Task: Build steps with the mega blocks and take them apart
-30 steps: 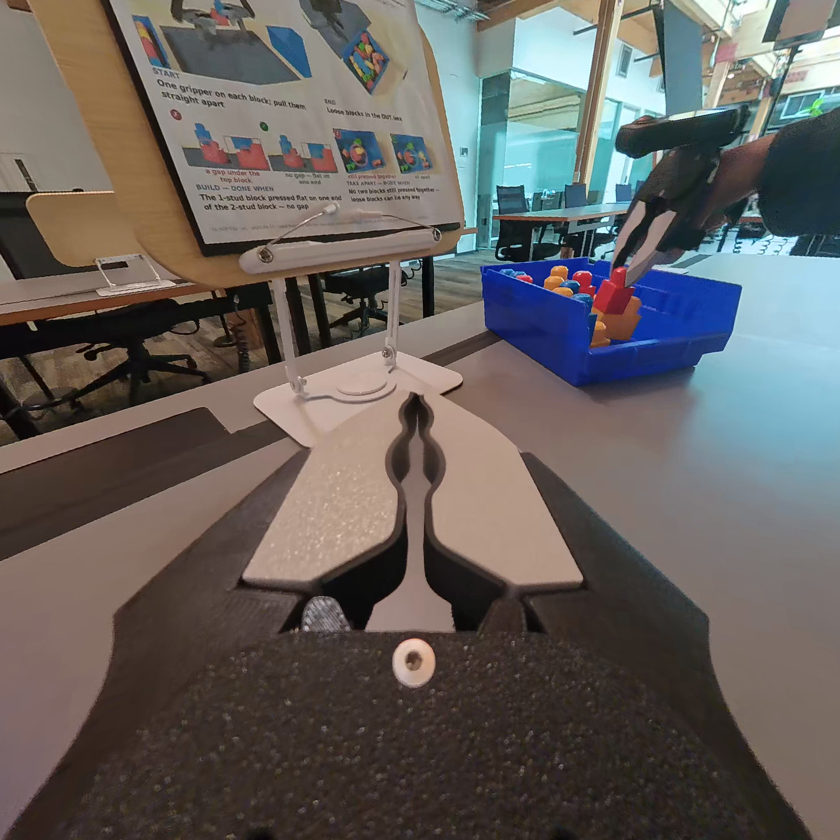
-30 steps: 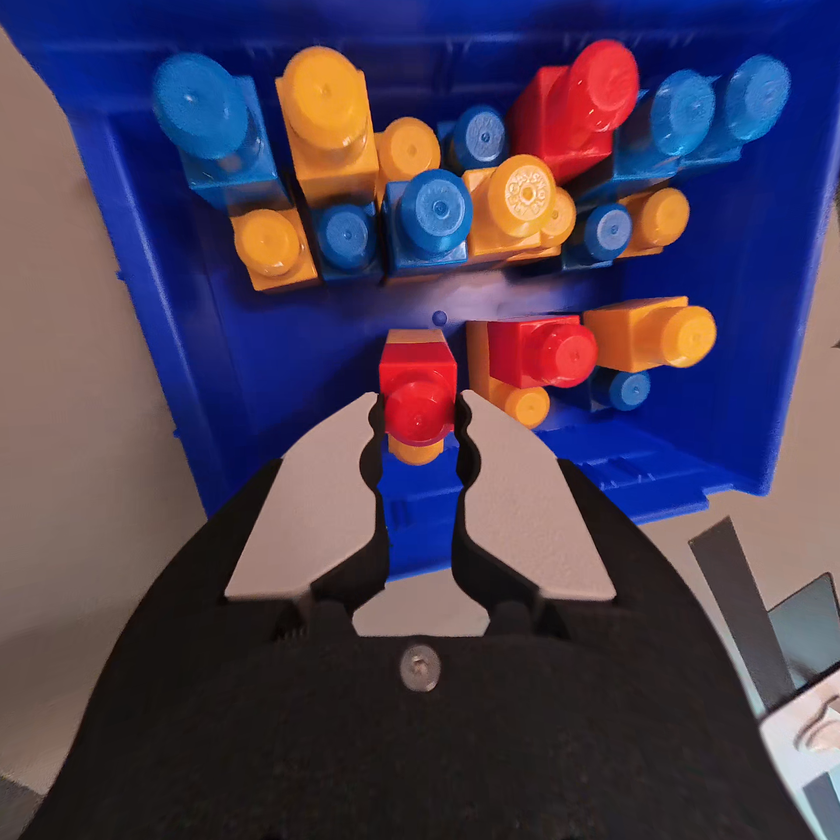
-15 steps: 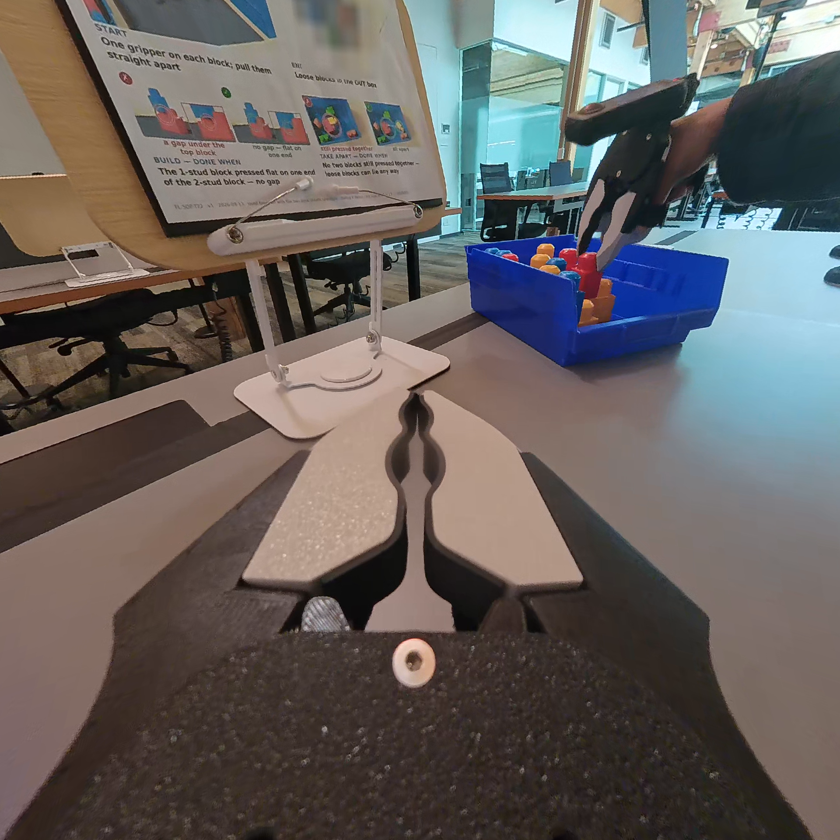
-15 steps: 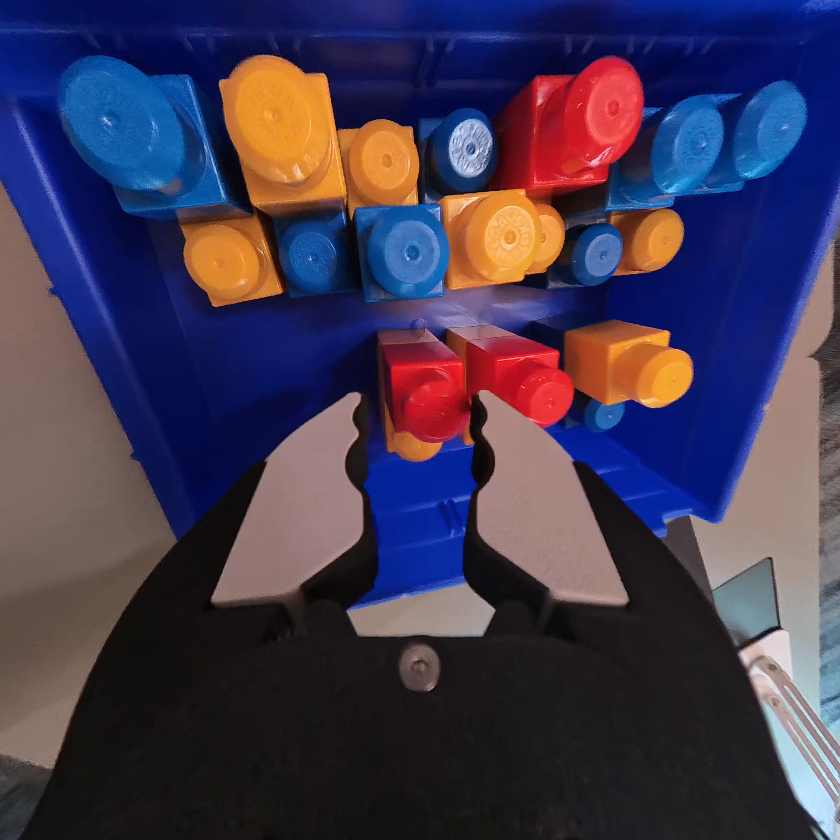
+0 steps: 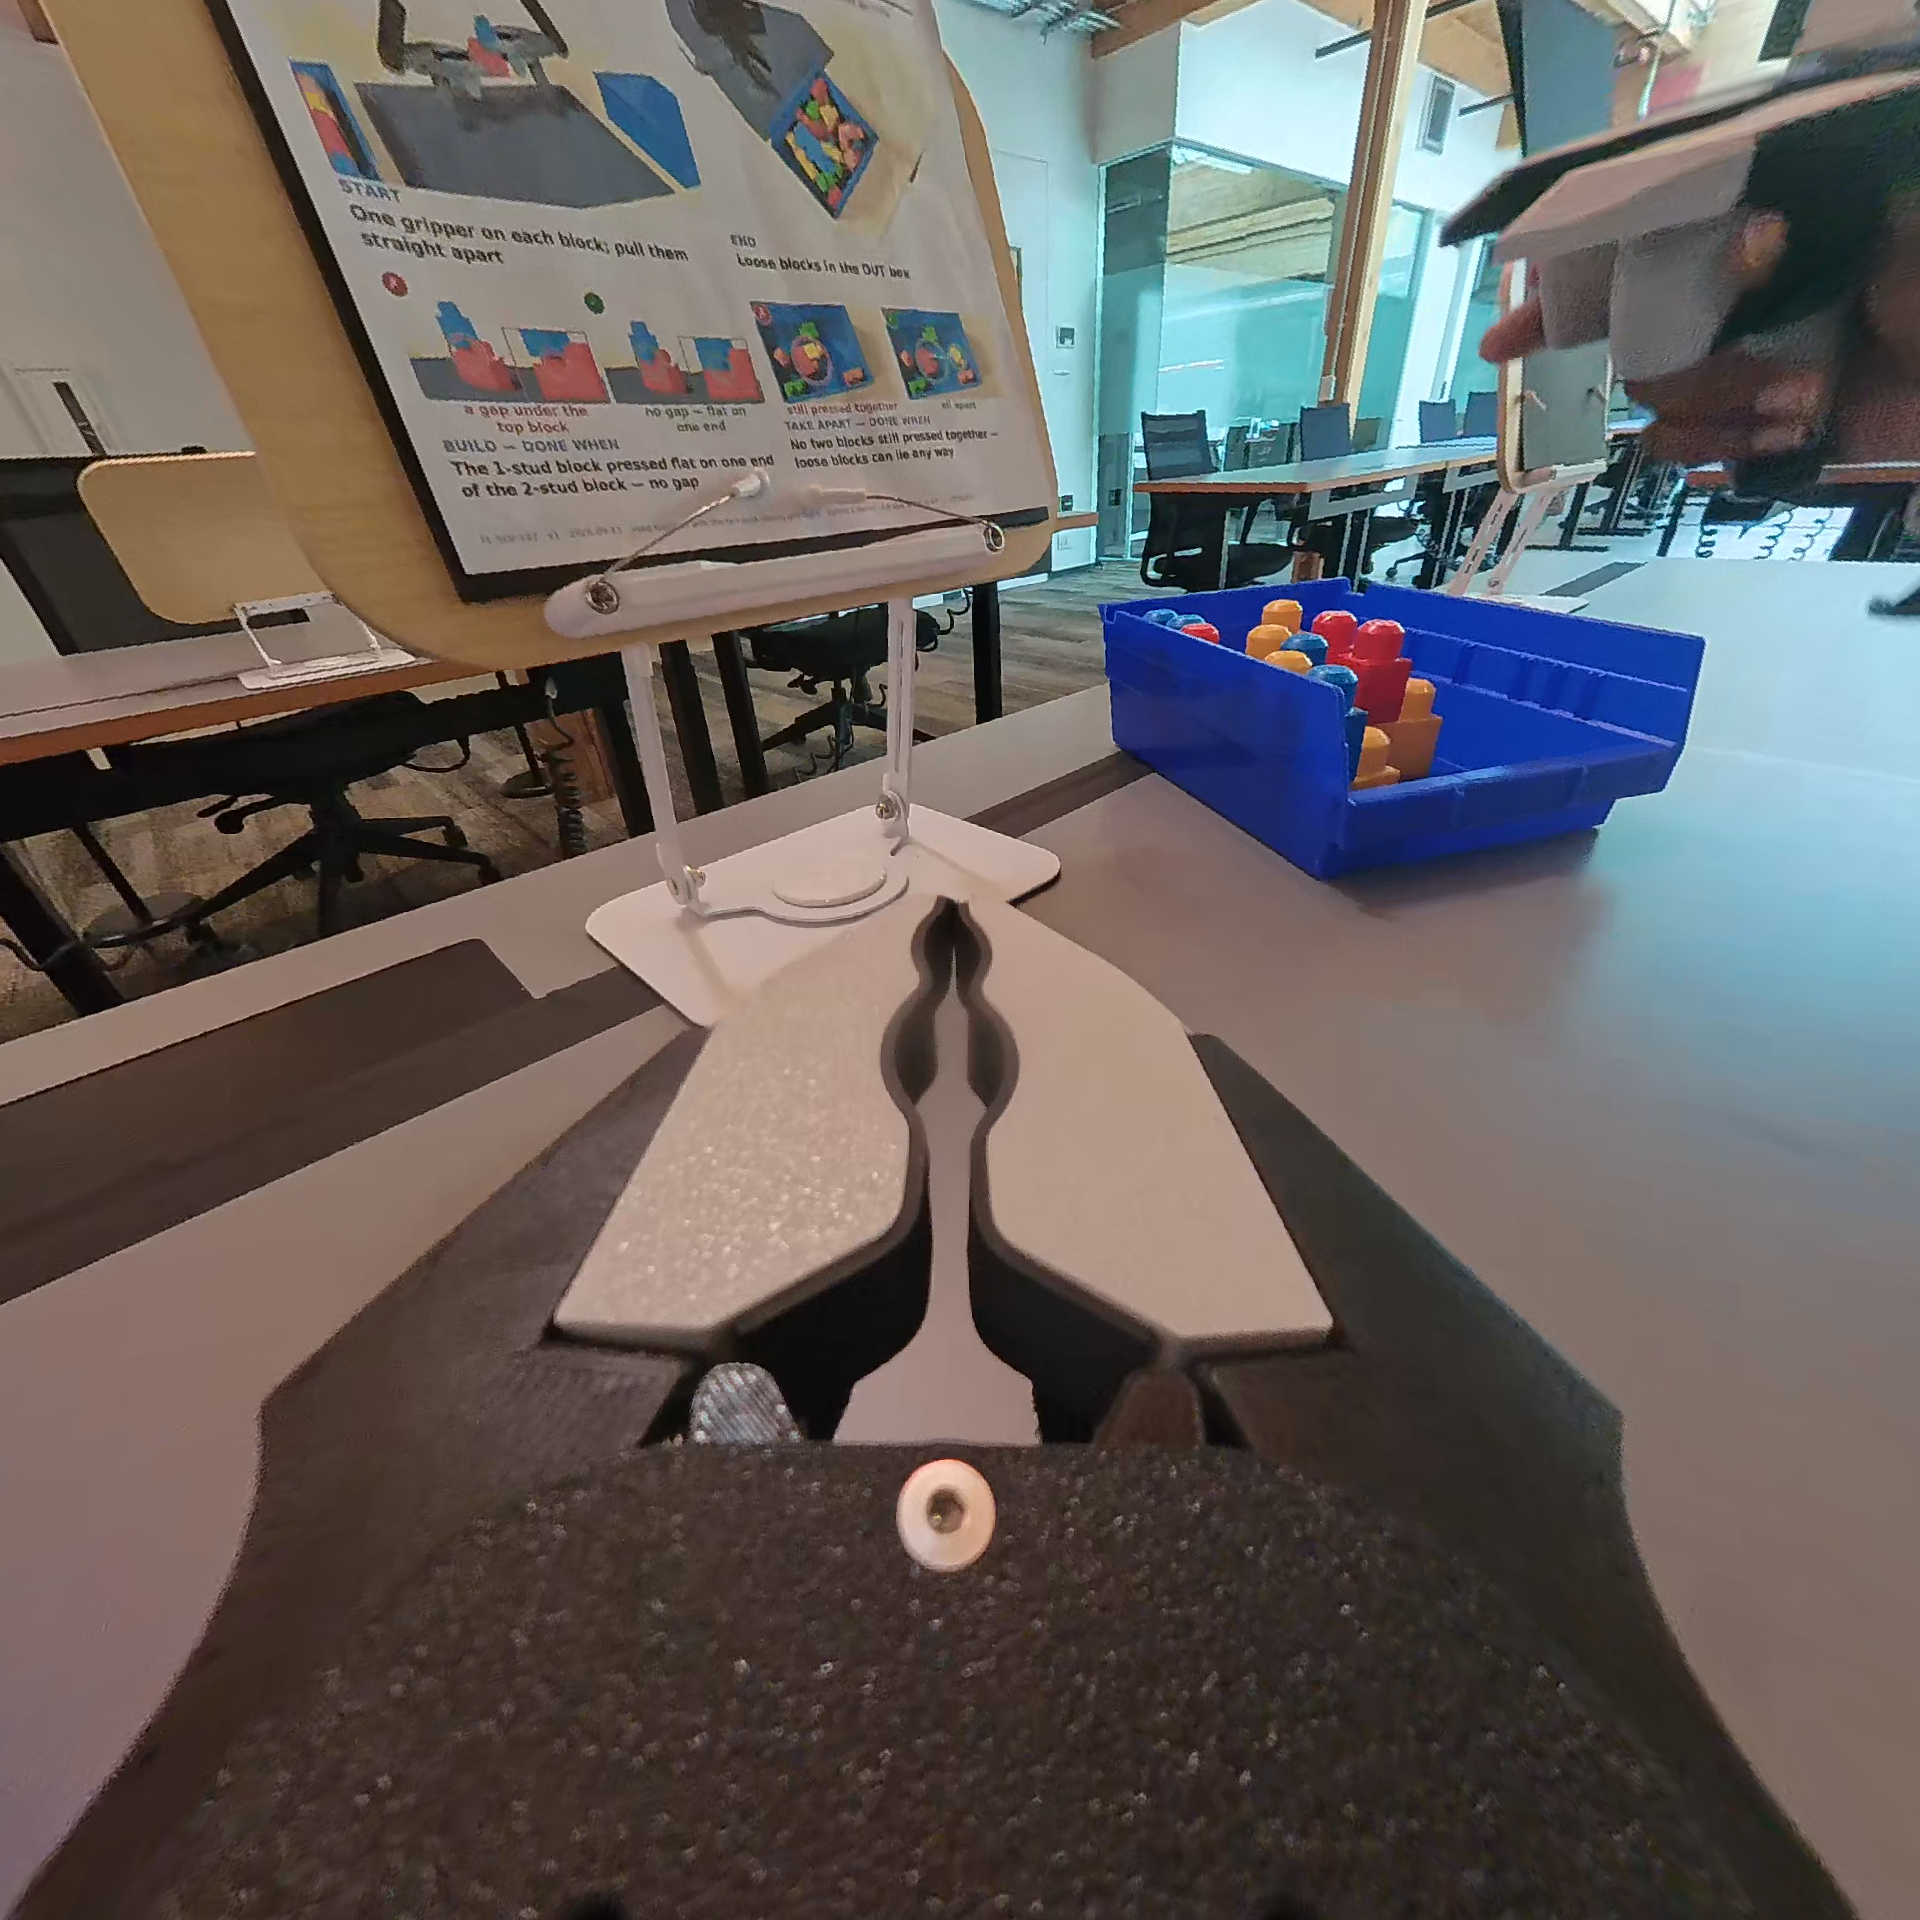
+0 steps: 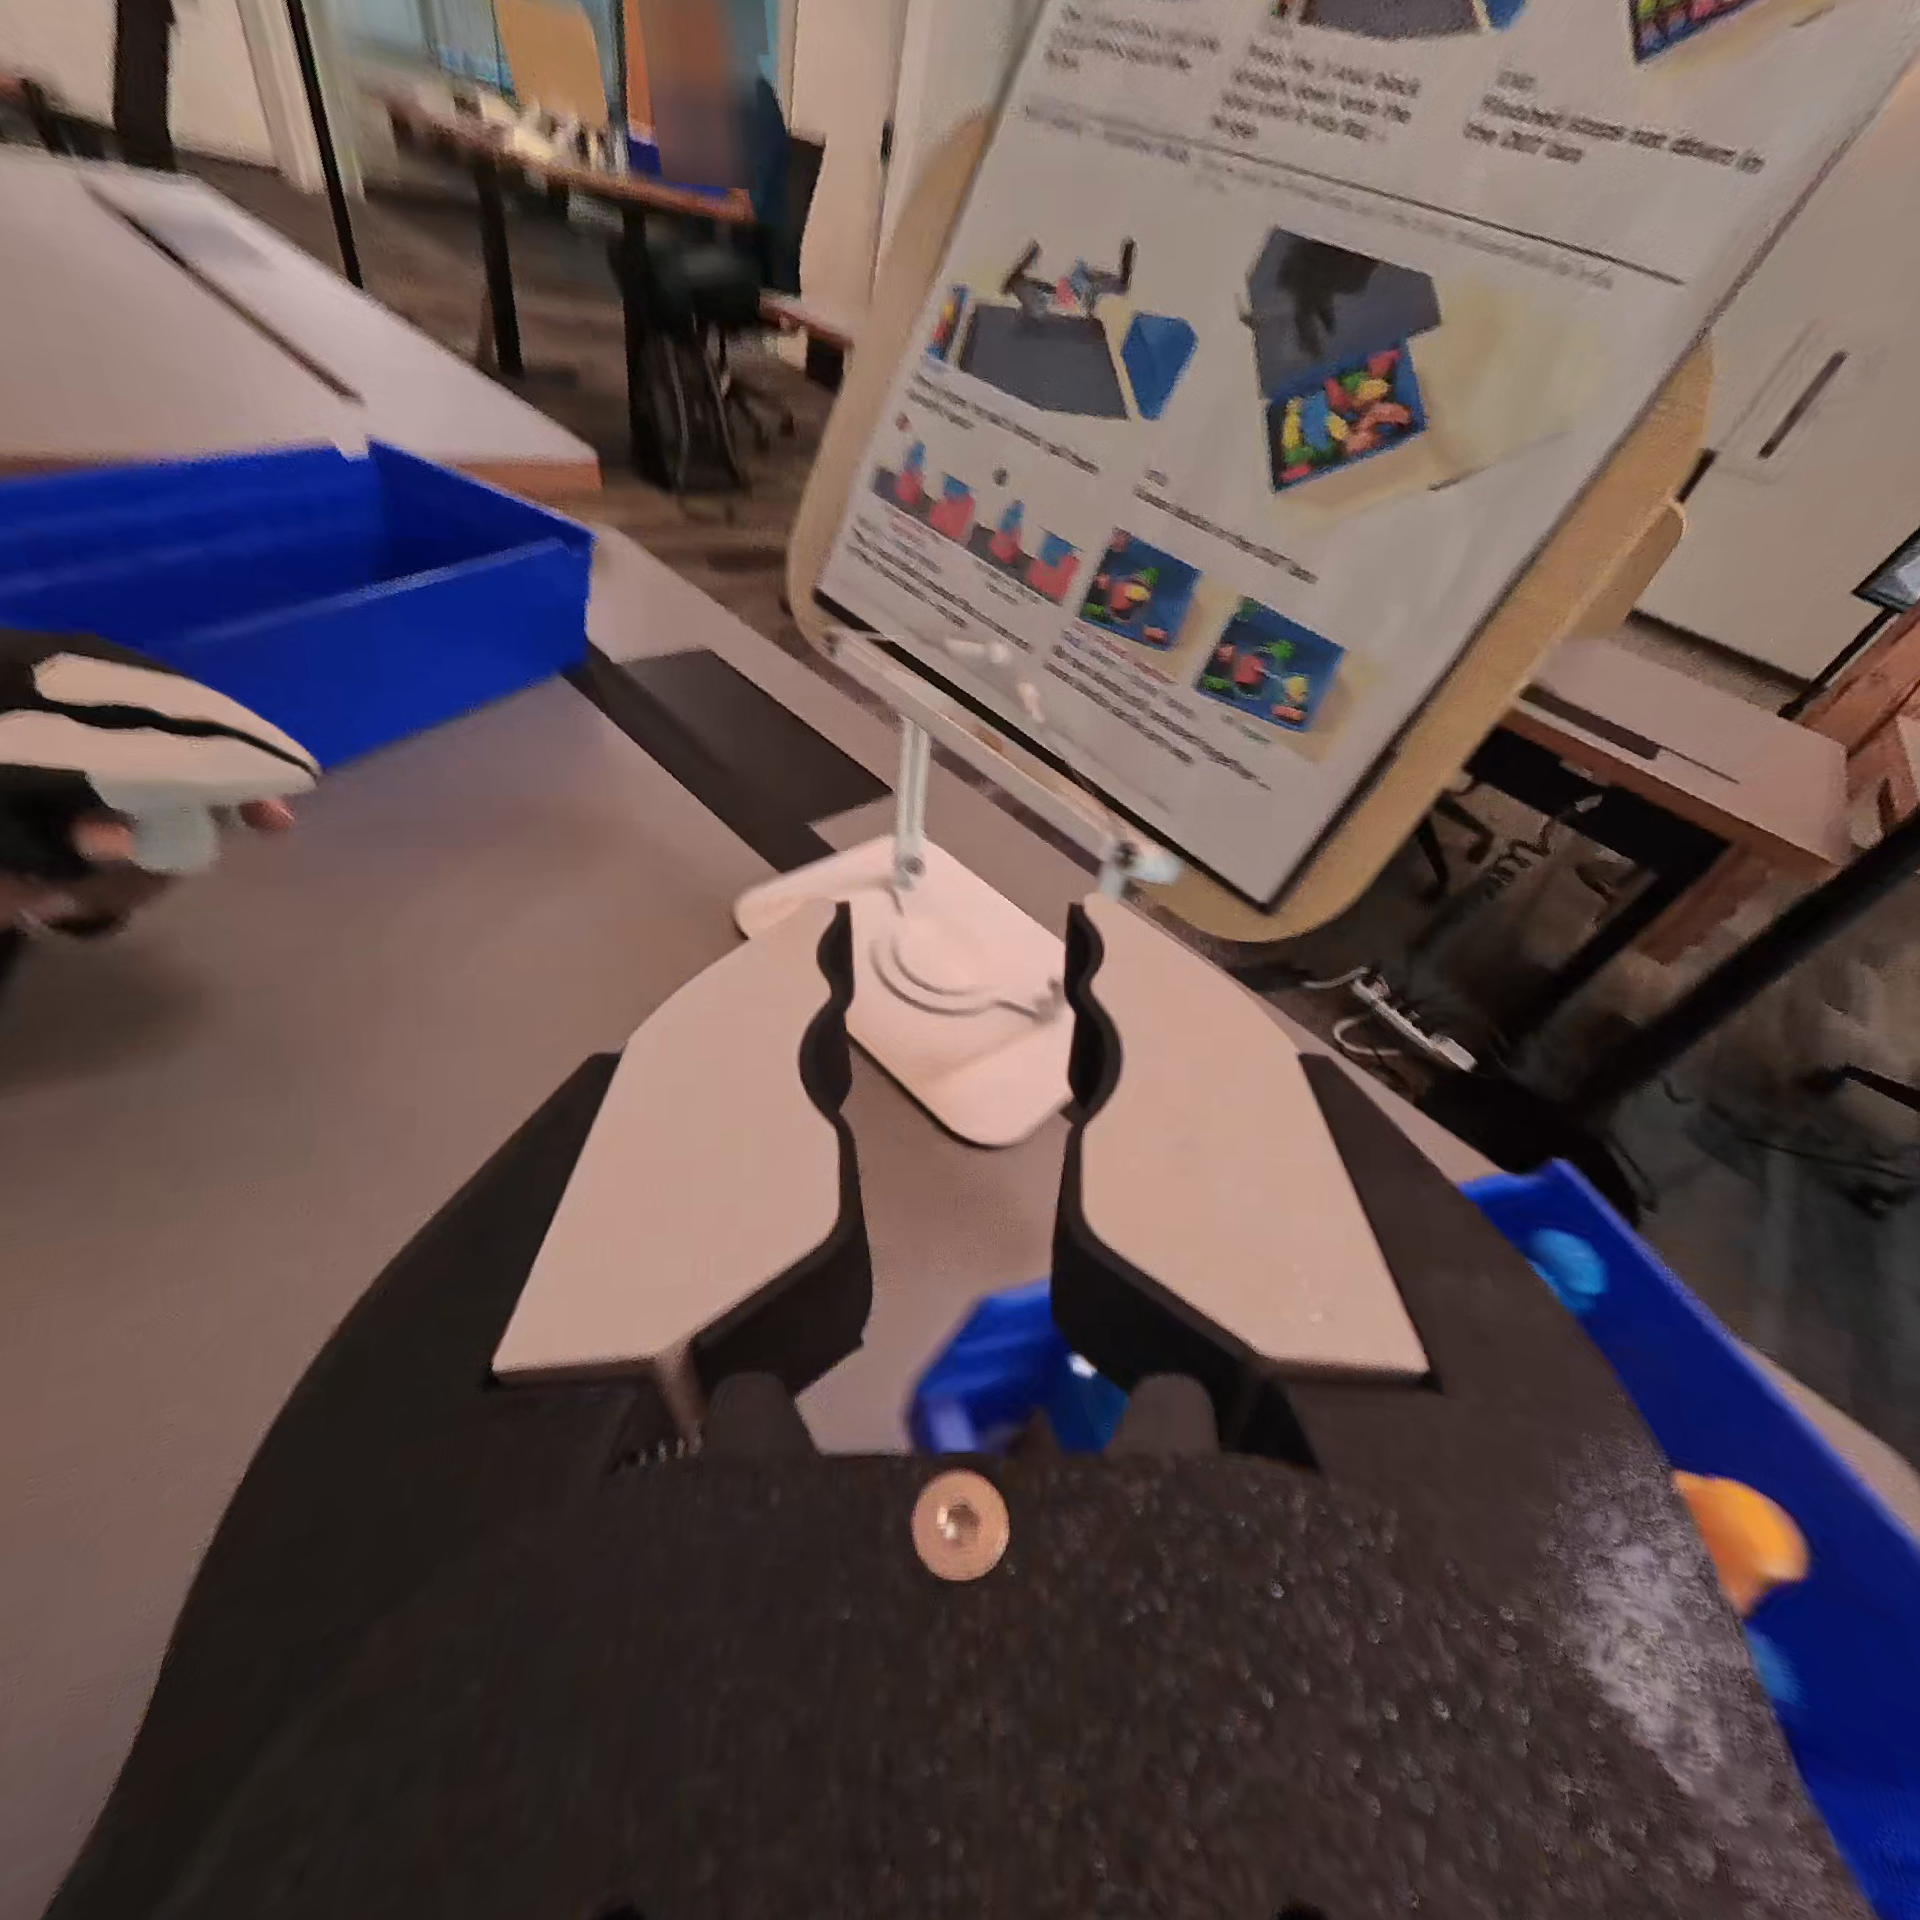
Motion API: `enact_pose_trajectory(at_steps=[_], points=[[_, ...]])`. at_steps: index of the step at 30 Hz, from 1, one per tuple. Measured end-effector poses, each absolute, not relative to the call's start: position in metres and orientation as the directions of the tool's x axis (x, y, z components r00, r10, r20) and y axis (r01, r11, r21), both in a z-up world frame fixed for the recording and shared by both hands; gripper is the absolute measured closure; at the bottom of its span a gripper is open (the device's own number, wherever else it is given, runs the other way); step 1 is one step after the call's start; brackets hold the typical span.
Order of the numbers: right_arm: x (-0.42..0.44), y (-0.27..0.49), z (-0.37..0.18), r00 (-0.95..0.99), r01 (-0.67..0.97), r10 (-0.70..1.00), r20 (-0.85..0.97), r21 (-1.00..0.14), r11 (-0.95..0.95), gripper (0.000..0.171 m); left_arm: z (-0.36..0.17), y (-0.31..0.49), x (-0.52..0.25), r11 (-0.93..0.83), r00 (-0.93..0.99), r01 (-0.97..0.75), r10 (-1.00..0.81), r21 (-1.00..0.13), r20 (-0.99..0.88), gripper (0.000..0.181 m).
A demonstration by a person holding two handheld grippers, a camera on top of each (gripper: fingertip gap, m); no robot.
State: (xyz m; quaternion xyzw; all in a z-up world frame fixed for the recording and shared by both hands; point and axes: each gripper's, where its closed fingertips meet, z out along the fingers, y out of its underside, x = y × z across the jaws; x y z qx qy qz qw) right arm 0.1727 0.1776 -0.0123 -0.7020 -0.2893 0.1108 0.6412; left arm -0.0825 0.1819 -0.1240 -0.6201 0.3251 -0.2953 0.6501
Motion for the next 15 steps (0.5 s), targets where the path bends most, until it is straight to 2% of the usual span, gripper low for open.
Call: enact_pose_trajectory(at_steps=[4, 7, 10, 12, 15], points=[[0.125, 0.158, -0.037, 0.855, 0.087, 0.51, 0.09, -0.996, 0.03, 0.135, -0.122, 0.182, -0.085, 0.051, 0.624, -0.01, -0.78, -0.999, -0.046, 0.181], [0.107, 0.15, -0.054, 0.901, -0.029, 0.434, 0.011, -0.996, 0.086, 0.147, -0.121, 0.183, -0.087, 0.044, 0.633, -0.002, -0.773, -0.999, -0.036, 0.181], [0.102, 0.153, -0.076, 0.927, -0.061, 0.374, -0.023, -0.994, 0.089, 0.158, -0.119, 0.185, -0.09, 0.049, 0.647, 0.0, -0.762, -0.999, -0.038, 0.181], [0.106, 0.159, -0.093, 0.942, -0.025, 0.334, 0.002, -0.997, 0.077, 0.17, -0.118, 0.185, -0.093, 0.055, 0.656, 0.002, -0.754, -0.998, -0.04, 0.181], [0.118, 0.166, -0.114, 0.953, 0.012, 0.304, 0.022, -0.999, 0.035, 0.171, -0.114, 0.187, -0.097, 0.073, 0.675, 0.002, -0.736, -0.997, -0.053, 0.181]])
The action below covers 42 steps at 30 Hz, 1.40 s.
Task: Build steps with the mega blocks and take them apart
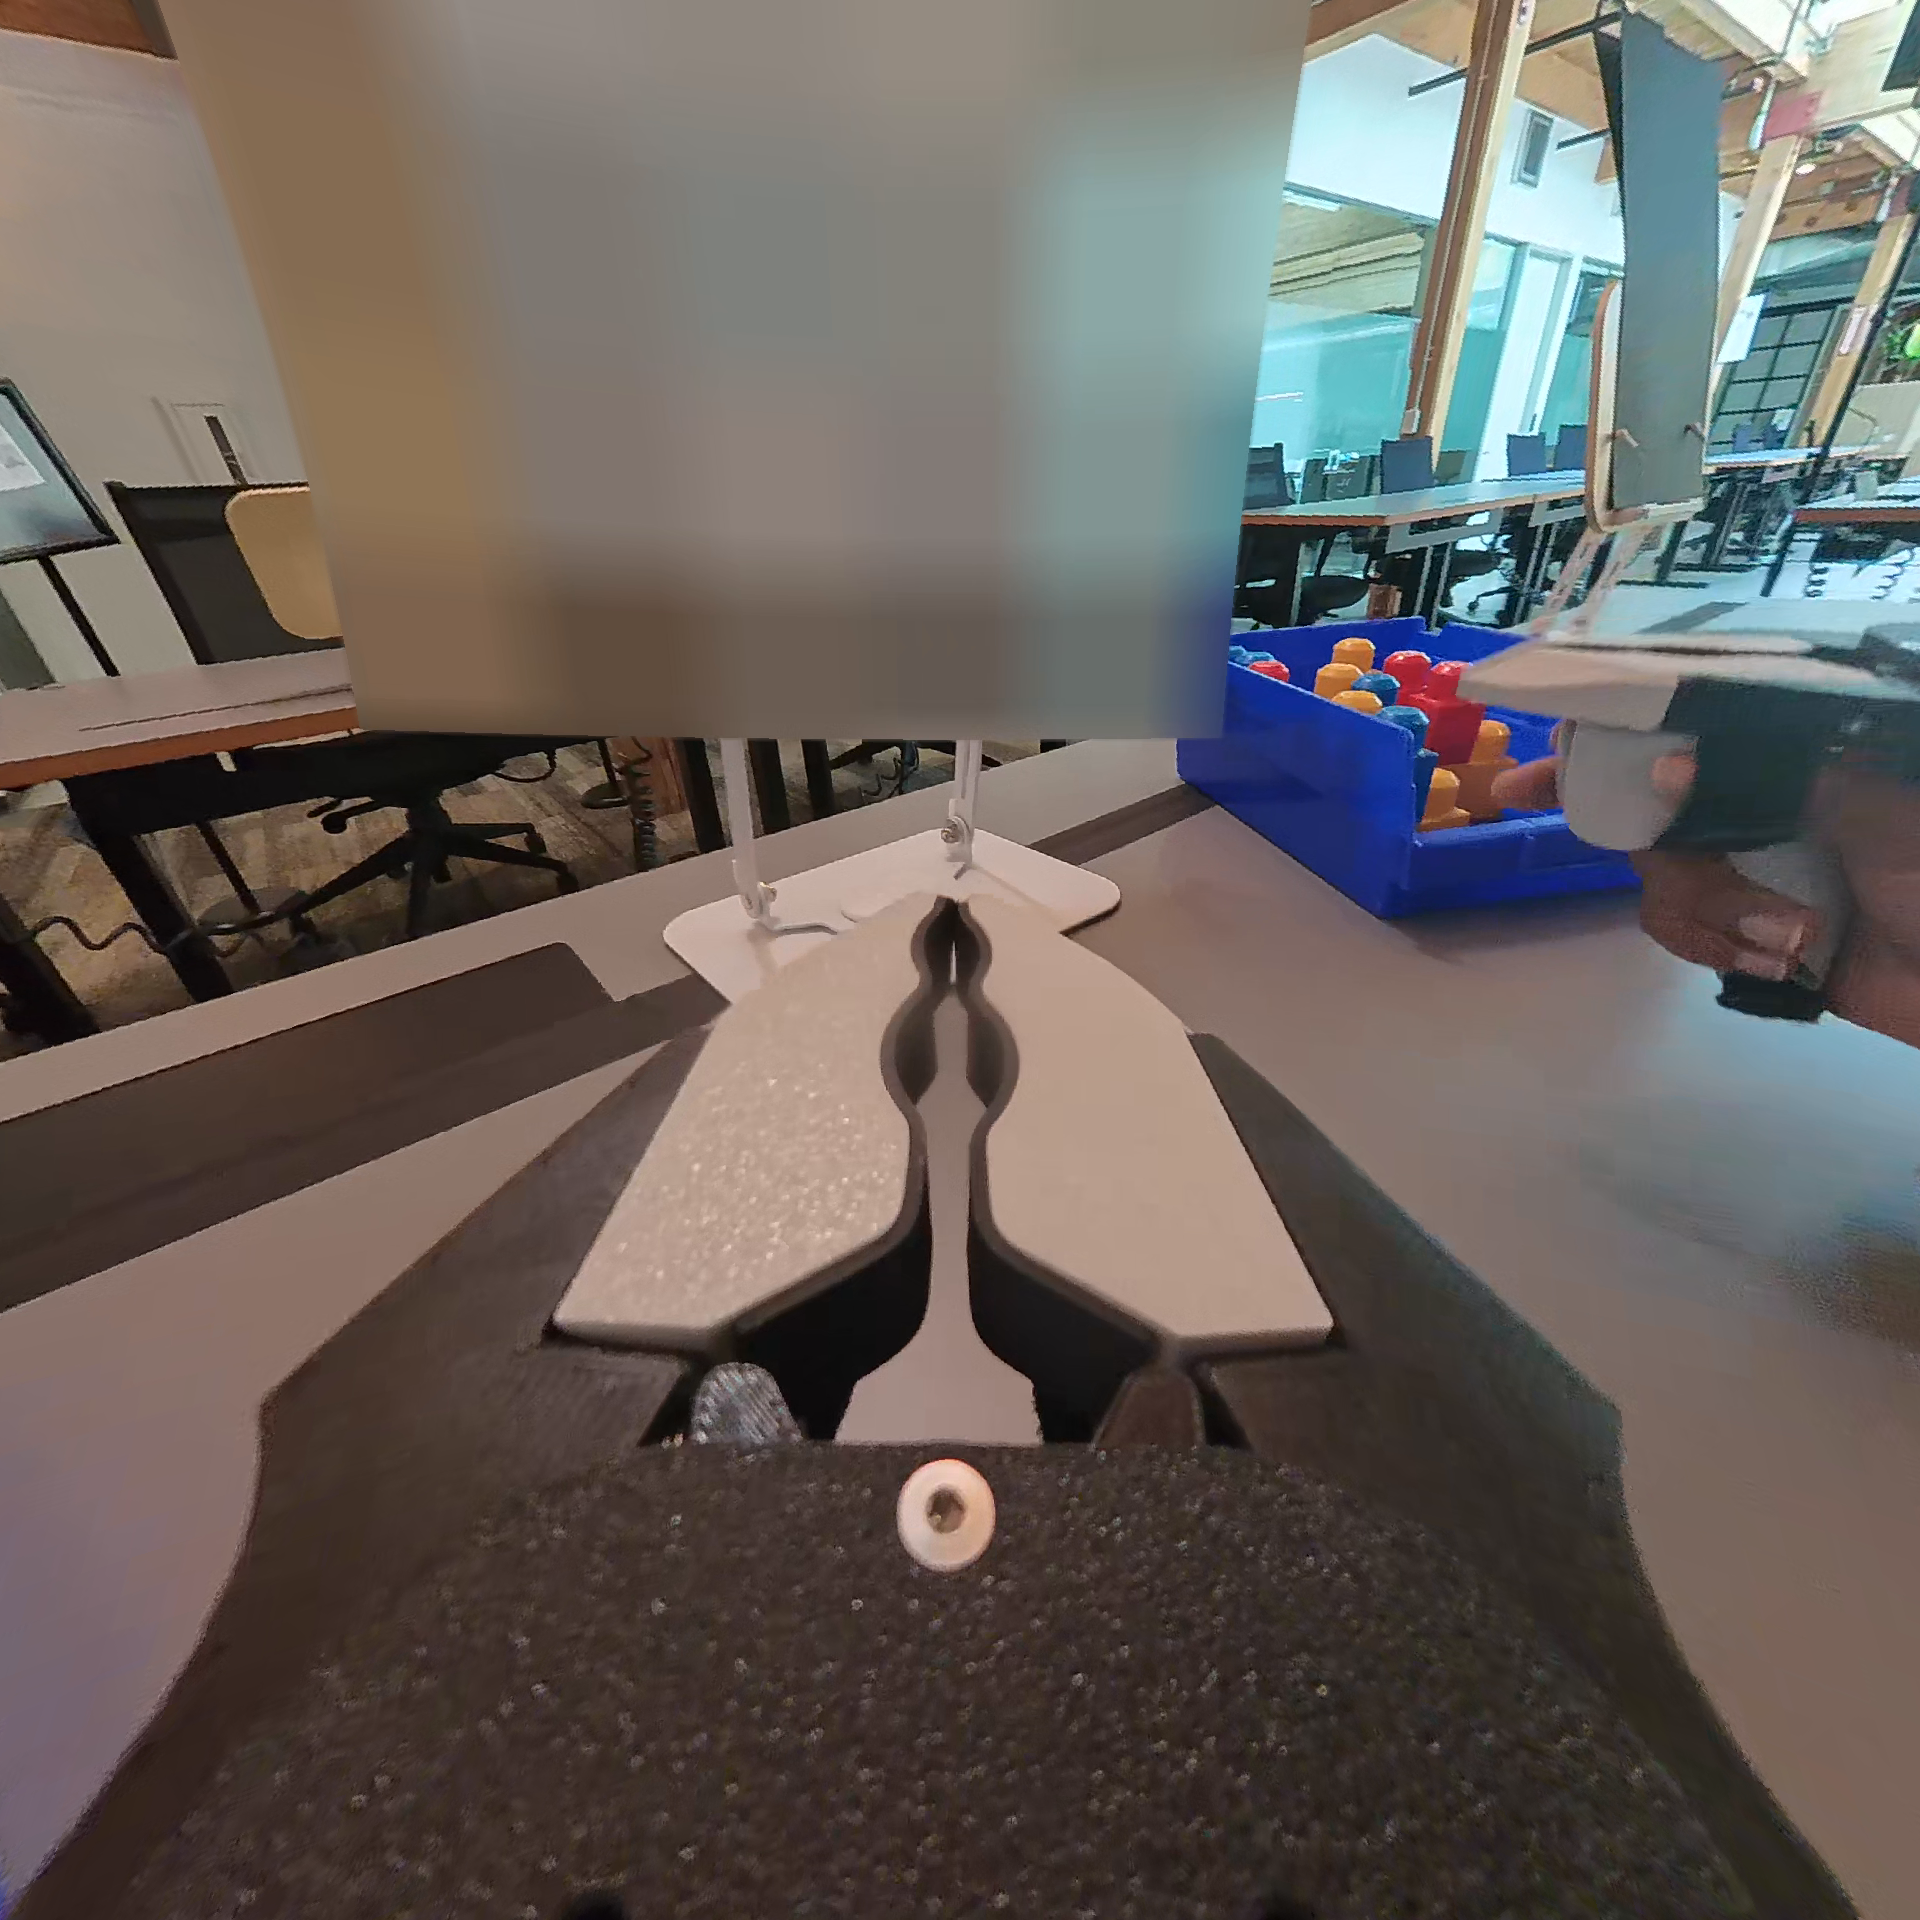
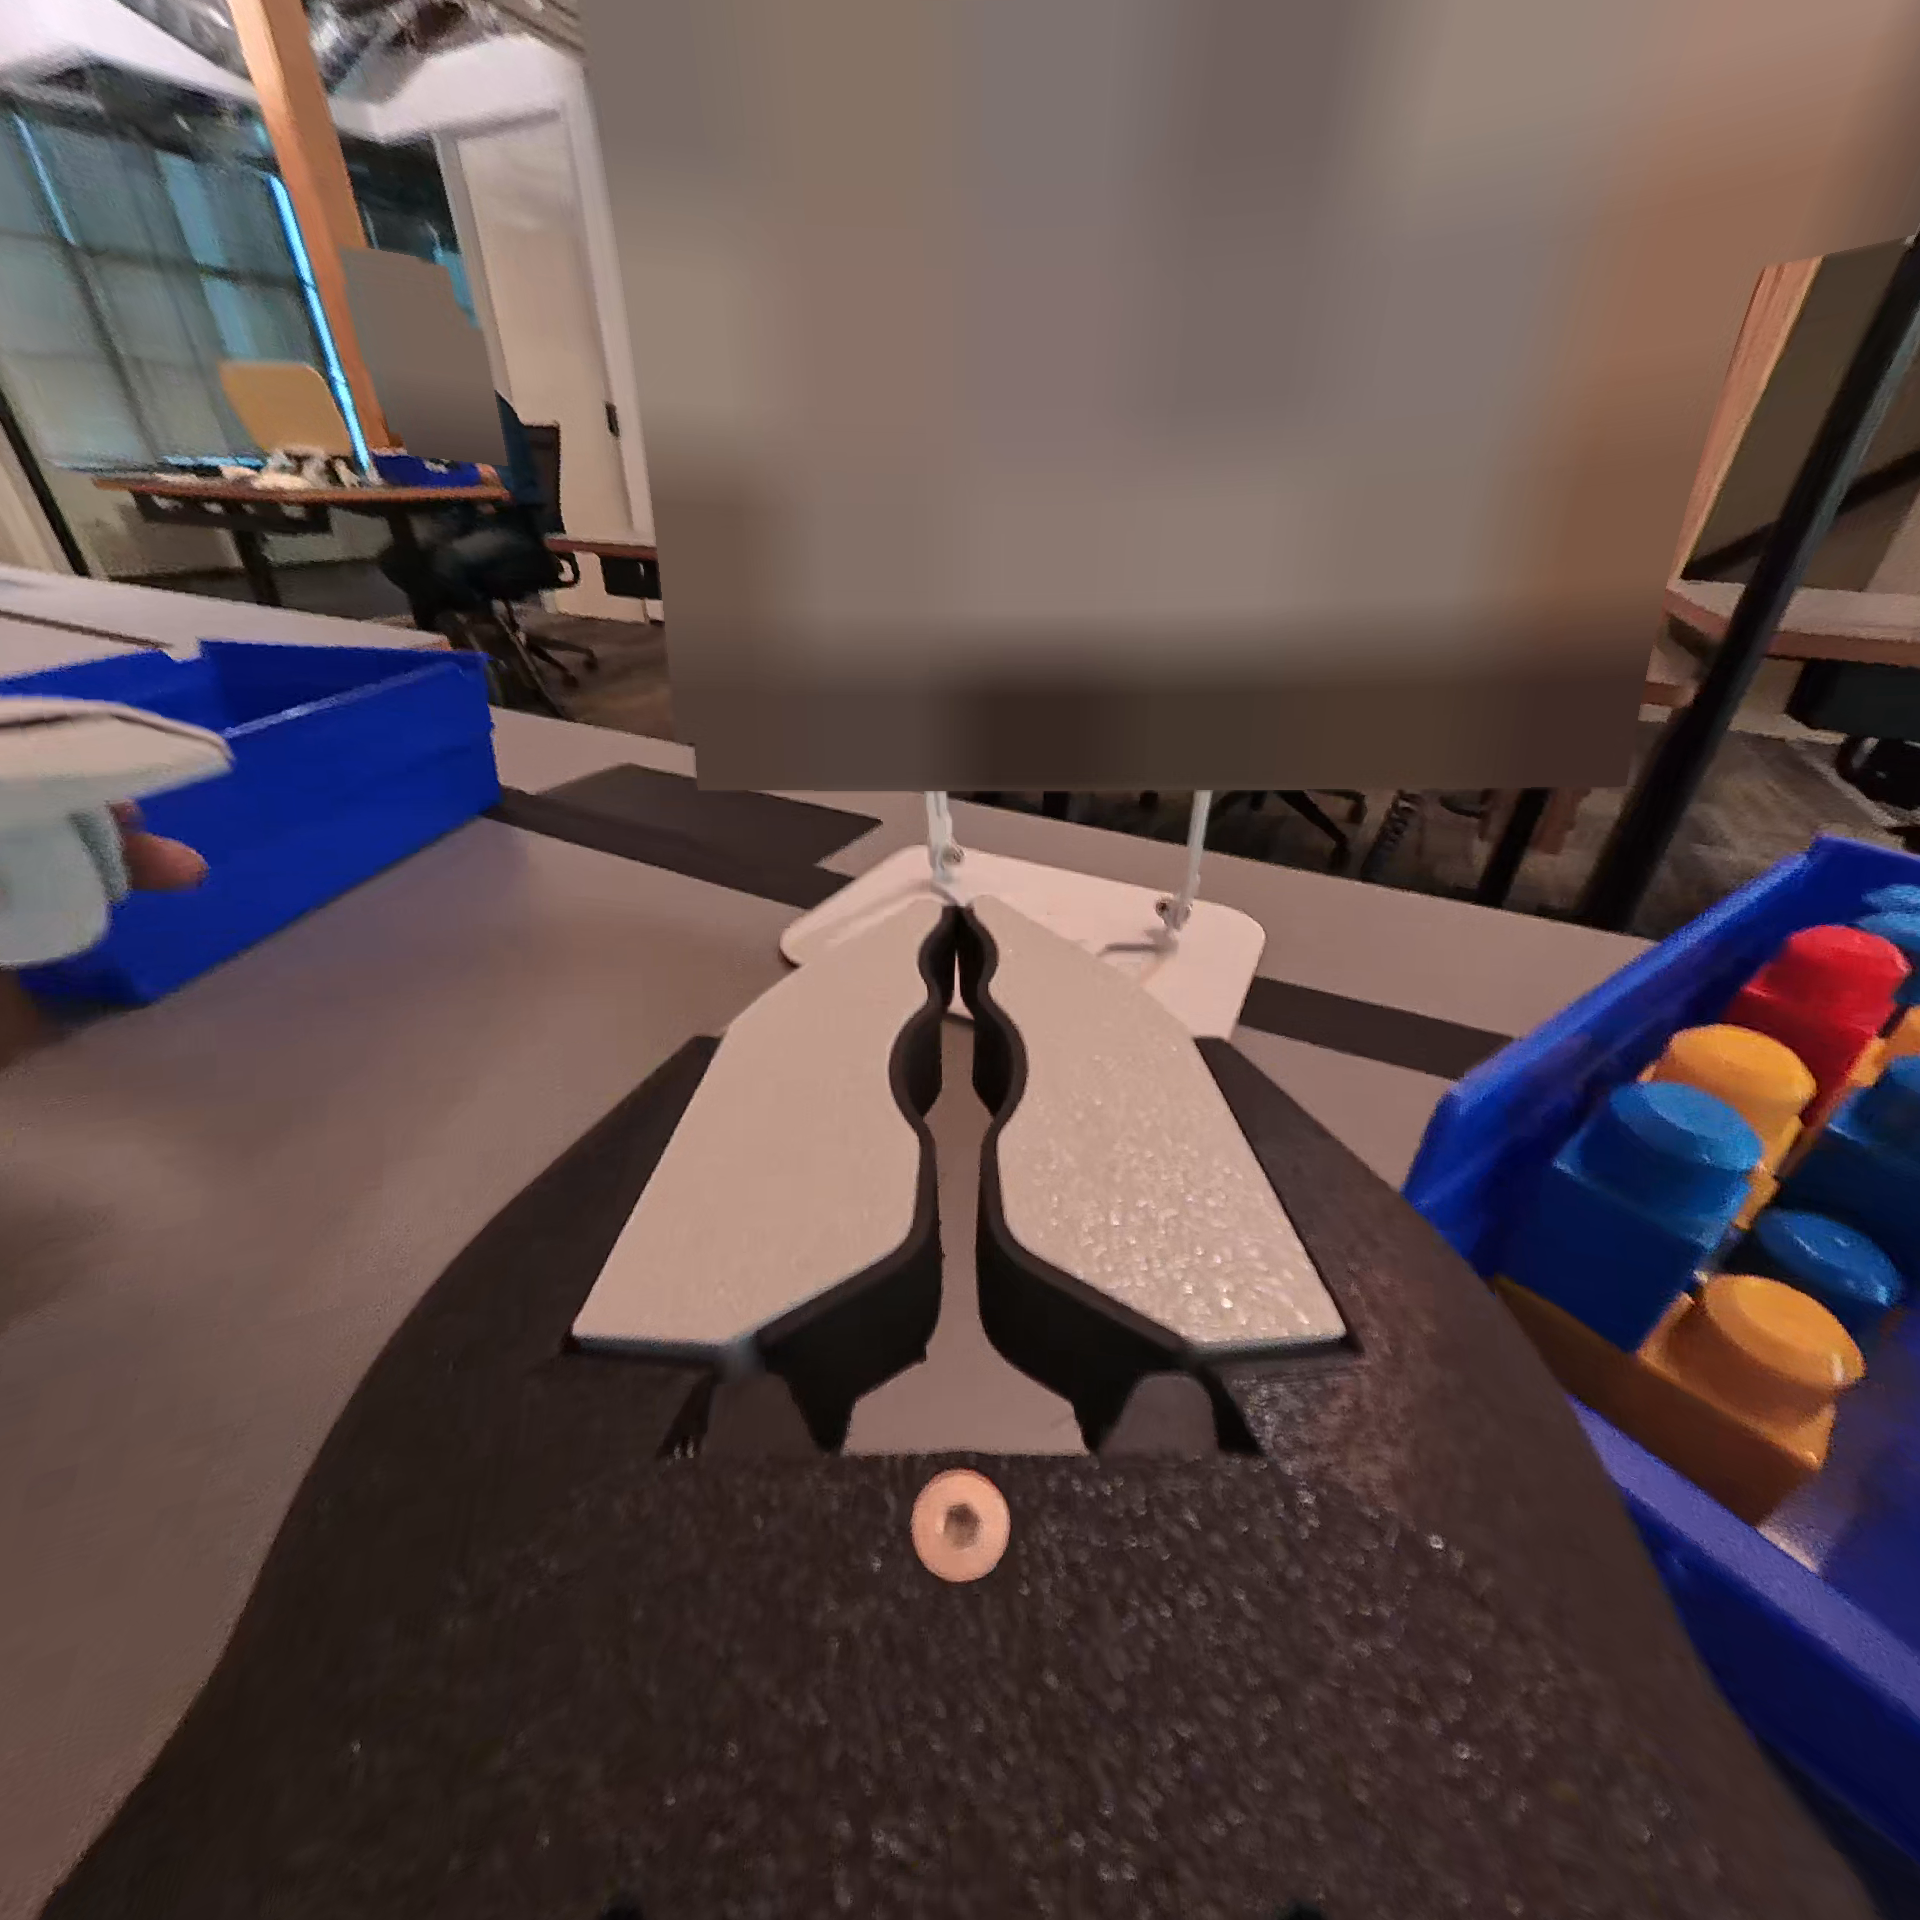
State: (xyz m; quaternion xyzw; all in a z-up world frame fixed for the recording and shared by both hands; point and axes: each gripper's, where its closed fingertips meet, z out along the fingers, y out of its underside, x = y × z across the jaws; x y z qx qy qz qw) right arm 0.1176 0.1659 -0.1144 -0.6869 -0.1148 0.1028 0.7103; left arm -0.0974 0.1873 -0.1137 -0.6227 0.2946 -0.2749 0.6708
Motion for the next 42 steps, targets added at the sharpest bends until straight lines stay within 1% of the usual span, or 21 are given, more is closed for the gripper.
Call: enact_pose_trajectory(at_steps=[4, 7, 9, 11, 13, 15, 18, 20, 22, 24, 25, 26, 27, 29, 30, 32, 35, 42], points=[[0.13, 0.17, -0.128, 0.961, 0.033, 0.275, 0.03, -0.999, -0.003, 0.171, -0.093, 0.188, -0.11, 0.107, 0.705, -0.002, -0.705, -0.994, -0.077, 0.181], [0.132, 0.169, -0.125, 0.962, 0.033, 0.27, 0.031, -0.999, -0.001, 0.171, -0.053, 0.192, -0.148, 0.165, 0.791, -0.044, -0.597, -0.985, -0.135, 0.181], [0.132, 0.167, -0.122, 0.963, 0.031, 0.268, 0.033, -0.999, 0.009, 0.171, -0.032, 0.196, -0.19, 0.163, 0.85, -0.092, -0.501, -0.982, -0.163, 0.181], [0.132, 0.165, -0.118, 0.963, 0.032, 0.267, 0.037, -0.999, 0.021, 0.171, -0.016, 0.198, -0.246, 0.165, 0.912, -0.096, -0.381, -0.982, -0.154, 0.168], [0.133, 0.163, -0.114, 0.963, 0.026, 0.266, 0.033, -0.999, 0.029, 0.171, -0.017, 0.201, -0.308, 0.116, 0.958, -0.12, -0.246, -0.986, -0.146, 0.152], [0.134, 0.163, -0.111, 0.963, 0.018, 0.267, 0.027, -0.999, 0.034, 0.171, -0.032, 0.202, -0.37, 0.04, 0.985, -0.132, -0.104, -0.991, -0.135, 0.136], [0.134, 0.163, -0.111, 0.963, 0.022, 0.266, 0.031, -0.999, 0.036, 0.171, -0.08, 0.2, -0.442, -0.121, 0.995, -0.084, 0.034, -0.989, -0.089, 0.118], [0.133, 0.162, -0.111, 0.963, 0.029, 0.267, 0.038, -0.999, 0.037, 0.171, -0.125, 0.201, -0.467, -0.252, 0.998, -0.019, 0.059, -0.968, -0.035, 0.109], [0.132, 0.162, -0.111, 0.962, 0.033, 0.269, 0.041, -0.999, 0.036, 0.171, -0.166, 0.205, -0.474, -0.354, 0.998, 0.055, 0.055, -0.934, 0.038, 0.104], [0.132, 0.162, -0.113, 0.962, 0.038, 0.269, 0.045, -0.999, 0.032, 0.171, -0.19, 0.212, -0.472, -0.406, 0.995, 0.097, 0.05, -0.909, 0.084, 0.107], [0.131, 0.162, -0.113, 0.962, 0.042, 0.269, 0.049, -0.999, 0.031, 0.171, -0.197, 0.217, -0.469, -0.423, 0.995, 0.104, 0.044, -0.9, 0.095, 0.11], [0.131, 0.162, -0.114, 0.962, 0.047, 0.269, 0.053, -0.998, 0.029, 0.171, -0.202, 0.222, -0.465, -0.444, 0.995, 0.097, 0.033, -0.891, 0.092, 0.118], [0.131, 0.162, -0.115, 0.961, 0.05, 0.27, 0.056, -0.998, 0.028, 0.171, -0.202, 0.226, -0.461, -0.452, 0.994, 0.105, 0.024, -0.886, 0.106, 0.132], [0.13, 0.162, -0.114, 0.96, 0.052, 0.273, 0.057, -0.998, 0.027, 0.171, -0.201, 0.232, -0.465, -0.467, 0.995, 0.095, 0.073, -0.879, 0.069, 0.165], [0.13, 0.162, -0.114, 0.96, 0.053, 0.274, 0.059, -0.998, 0.028, 0.171, -0.199, 0.233, -0.46, -0.468, 0.998, 0.061, 0.048, -0.882, 0.043, 0.176], [0.13, 0.161, -0.113, 0.959, 0.056, 0.276, 0.061, -0.998, 0.028, 0.171, -0.2, 0.234, -0.448, -0.482, 0.999, 0.013, 0.049, -0.876, -0.013, 0.176], [0.13, 0.161, -0.114, 0.958, 0.053, 0.279, 0.058, -0.998, 0.023, 0.171, -0.2, 0.224, -0.425, -0.49, 1.0, -0.009, 0.009, -0.872, -0.016, 0.176], [0.131, 0.162, -0.115, 0.958, 0.055, 0.281, 0.057, -0.998, 0.015, 0.171, -0.199, 0.162, -0.354, -0.505, 0.991, -0.098, -0.126, -0.858, -0.04, 0.176]])
